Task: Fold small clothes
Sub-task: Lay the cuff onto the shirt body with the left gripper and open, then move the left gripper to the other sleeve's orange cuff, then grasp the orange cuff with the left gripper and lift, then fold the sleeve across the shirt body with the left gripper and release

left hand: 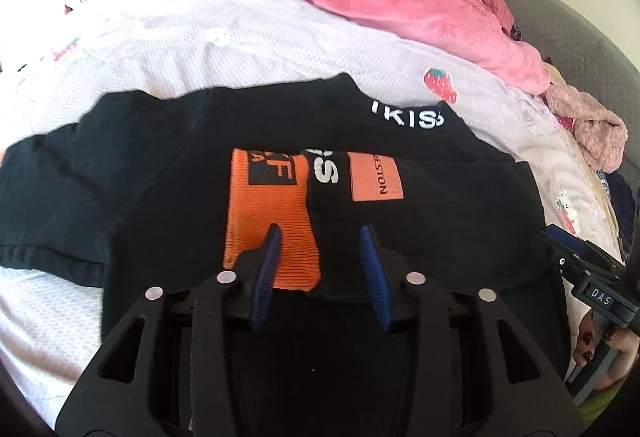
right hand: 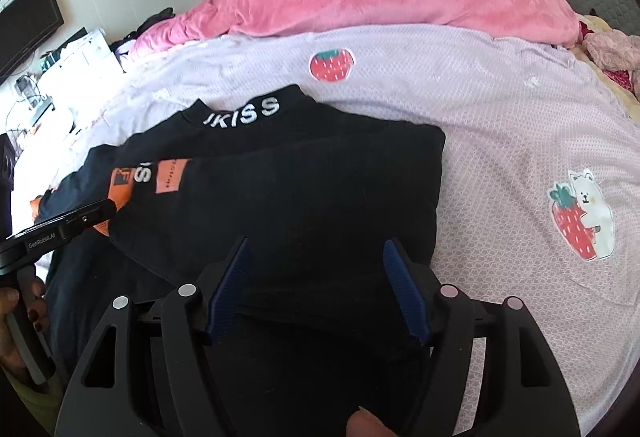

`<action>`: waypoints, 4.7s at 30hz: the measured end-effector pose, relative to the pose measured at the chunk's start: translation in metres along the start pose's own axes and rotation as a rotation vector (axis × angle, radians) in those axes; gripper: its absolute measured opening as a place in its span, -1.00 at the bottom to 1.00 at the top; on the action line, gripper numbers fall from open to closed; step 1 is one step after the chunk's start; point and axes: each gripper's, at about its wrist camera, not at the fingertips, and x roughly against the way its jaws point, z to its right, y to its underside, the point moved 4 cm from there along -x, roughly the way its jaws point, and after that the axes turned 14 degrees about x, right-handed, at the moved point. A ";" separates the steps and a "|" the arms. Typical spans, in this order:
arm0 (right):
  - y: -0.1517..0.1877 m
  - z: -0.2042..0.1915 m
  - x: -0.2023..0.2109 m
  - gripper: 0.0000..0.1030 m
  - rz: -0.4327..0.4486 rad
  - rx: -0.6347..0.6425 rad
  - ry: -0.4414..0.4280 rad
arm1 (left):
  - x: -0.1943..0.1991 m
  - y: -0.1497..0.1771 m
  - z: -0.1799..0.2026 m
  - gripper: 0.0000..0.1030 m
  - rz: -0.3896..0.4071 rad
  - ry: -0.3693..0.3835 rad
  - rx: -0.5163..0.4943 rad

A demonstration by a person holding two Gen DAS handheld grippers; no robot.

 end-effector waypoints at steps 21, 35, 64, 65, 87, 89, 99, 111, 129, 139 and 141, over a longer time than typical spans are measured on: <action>-0.023 -0.070 0.044 0.85 0.170 0.028 0.022 | 0.081 -0.019 -0.064 0.74 0.214 -0.112 0.064; -0.030 -0.148 0.035 0.86 0.158 0.145 0.022 | 0.098 -0.023 -0.141 0.80 0.244 -0.186 0.190; -0.056 -0.298 -0.012 0.86 0.096 0.349 -0.072 | 0.127 -0.025 -0.306 0.78 0.331 -0.236 0.568; -0.056 -0.302 -0.015 0.86 0.092 0.356 -0.078 | 0.126 -0.025 -0.311 0.72 0.329 -0.226 0.586; -0.039 -0.270 -0.034 0.86 0.042 0.243 -0.074 | 0.112 -0.064 -0.336 -0.72 0.448 -0.193 0.746; -0.036 -0.261 -0.036 0.86 0.036 0.216 -0.067 | 0.123 -0.065 -0.326 -0.72 0.485 -0.194 0.712; -0.020 -0.208 -0.031 0.86 0.018 0.106 -0.009 | 0.154 -0.068 -0.229 -0.78 0.549 -0.034 0.459; -0.013 -0.125 -0.003 0.86 0.049 -0.038 0.153 | 0.111 -0.041 -0.108 -0.78 0.445 0.065 0.121; 0.002 -0.058 0.014 0.86 0.062 -0.188 0.231 | 0.046 0.008 -0.043 -0.63 0.226 0.113 -0.191; -0.002 -0.073 0.011 0.86 0.065 -0.172 0.191 | 0.062 0.002 -0.045 -0.31 0.209 0.223 -0.152; -0.005 -0.085 0.007 0.86 0.063 -0.159 0.159 | 0.066 -0.004 -0.051 -0.31 0.235 0.198 -0.128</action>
